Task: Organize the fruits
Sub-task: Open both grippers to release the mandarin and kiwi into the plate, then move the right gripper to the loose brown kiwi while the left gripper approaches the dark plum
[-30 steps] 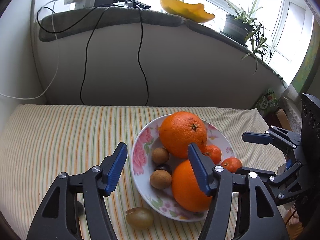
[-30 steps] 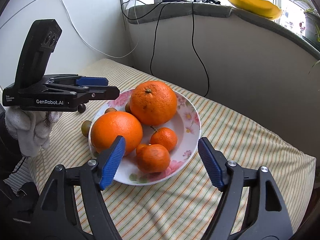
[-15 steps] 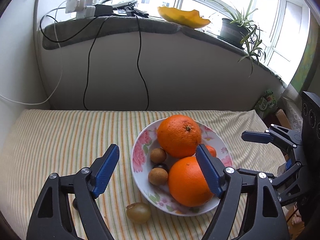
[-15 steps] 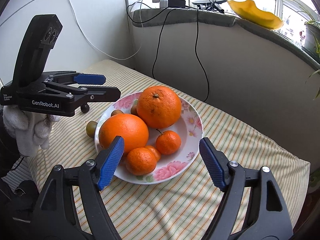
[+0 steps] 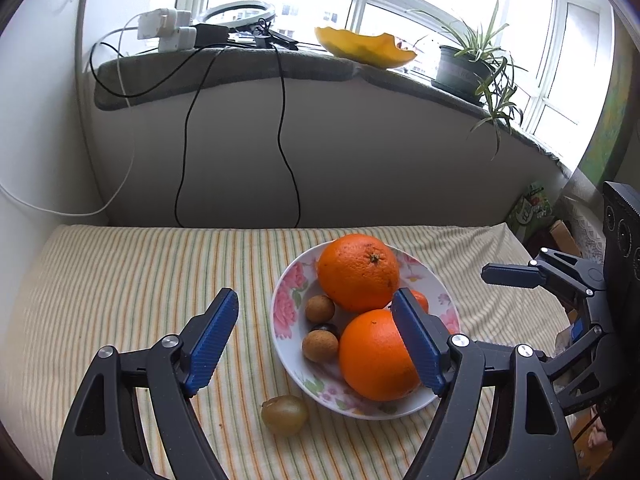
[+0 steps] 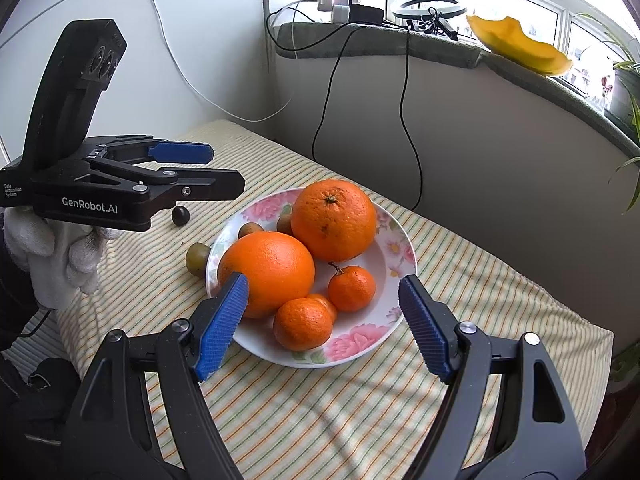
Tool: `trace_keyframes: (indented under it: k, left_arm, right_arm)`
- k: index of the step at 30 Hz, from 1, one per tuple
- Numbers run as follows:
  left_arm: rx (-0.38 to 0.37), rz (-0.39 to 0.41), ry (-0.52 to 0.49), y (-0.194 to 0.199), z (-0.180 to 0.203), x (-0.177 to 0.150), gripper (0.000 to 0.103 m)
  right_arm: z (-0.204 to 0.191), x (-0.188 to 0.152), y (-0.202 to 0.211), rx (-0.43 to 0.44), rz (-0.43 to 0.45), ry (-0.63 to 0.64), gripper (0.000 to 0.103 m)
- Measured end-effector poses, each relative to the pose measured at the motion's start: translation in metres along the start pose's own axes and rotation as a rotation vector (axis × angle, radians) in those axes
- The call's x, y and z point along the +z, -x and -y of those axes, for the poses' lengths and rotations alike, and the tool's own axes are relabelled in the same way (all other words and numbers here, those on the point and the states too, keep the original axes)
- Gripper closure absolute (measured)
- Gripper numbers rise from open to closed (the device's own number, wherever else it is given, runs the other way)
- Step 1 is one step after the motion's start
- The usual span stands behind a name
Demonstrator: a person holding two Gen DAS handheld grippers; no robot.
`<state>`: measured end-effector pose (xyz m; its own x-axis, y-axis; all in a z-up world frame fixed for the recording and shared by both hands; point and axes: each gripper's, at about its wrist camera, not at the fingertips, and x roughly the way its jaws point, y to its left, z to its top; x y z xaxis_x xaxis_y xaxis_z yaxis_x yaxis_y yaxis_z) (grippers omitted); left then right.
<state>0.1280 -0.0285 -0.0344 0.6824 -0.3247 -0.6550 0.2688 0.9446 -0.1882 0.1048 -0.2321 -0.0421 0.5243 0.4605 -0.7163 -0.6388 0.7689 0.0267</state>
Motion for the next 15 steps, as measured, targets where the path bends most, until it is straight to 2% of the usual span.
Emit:
trace_keyframes:
  k: [15]
  left_arm:
    - [0.011, 0.039, 0.006, 0.02, -0.013, -0.006, 0.024]
  right_arm:
    - [-0.031, 0.004, 0.004, 0.021, 0.014, 0.055, 0.023]
